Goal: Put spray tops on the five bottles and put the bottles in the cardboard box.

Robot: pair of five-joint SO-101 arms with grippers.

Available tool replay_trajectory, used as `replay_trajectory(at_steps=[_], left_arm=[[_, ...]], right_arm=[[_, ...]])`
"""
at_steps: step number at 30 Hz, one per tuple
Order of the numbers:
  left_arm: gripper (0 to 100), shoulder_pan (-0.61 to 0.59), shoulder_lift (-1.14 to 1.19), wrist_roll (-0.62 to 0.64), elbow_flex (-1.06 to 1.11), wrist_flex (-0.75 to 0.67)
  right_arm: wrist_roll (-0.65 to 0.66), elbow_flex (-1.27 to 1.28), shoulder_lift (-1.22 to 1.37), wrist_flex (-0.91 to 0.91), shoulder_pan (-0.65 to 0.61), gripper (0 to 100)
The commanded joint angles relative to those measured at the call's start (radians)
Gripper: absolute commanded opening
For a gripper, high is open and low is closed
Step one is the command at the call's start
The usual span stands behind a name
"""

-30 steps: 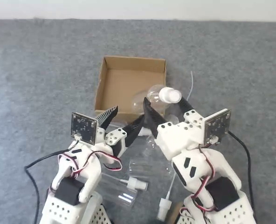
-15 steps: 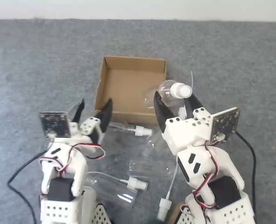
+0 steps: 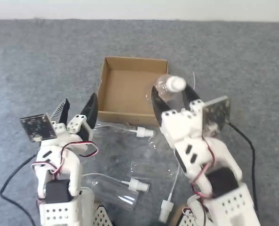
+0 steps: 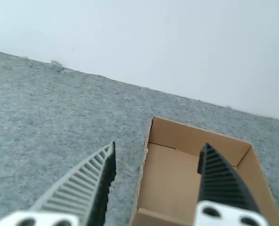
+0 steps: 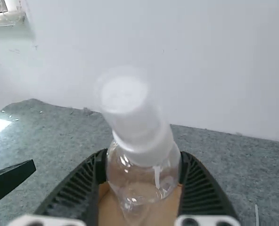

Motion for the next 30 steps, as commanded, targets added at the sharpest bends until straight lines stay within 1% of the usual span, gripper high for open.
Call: replay_trajectory(at_steps=[1, 8, 18, 23, 25, 30], left_arm=[[26, -0.011, -0.017, 0.011, -0.058, -0.032], [26, -0.031, -0.017, 0.011, -0.053, -0.032], [26, -0.034, -0.015, 0.014, -0.041, -0.046], [26, -0.097, -0.015, 0.098, -0.045, -0.057], [26, -0.114, -0.015, 0.11, -0.041, -0.081], [26, -0.124, -0.015, 0.11, -0.039, -0.086]], right_arm=[[0.015, -0.157, 0.182, -0.07, 0.012, 6.9], [0.015, -0.276, 0.371, -0.133, 0.008, 6.9], [0.015, -0.4, 0.611, -0.288, 0.007, 6.9], [0.015, -0.511, 0.763, -0.288, 0.007, 6.9], [0.015, -0.56, 0.832, -0.288, 0.007, 6.9], [0.015, -0.689, 0.993, -0.288, 0.007, 6.9]])
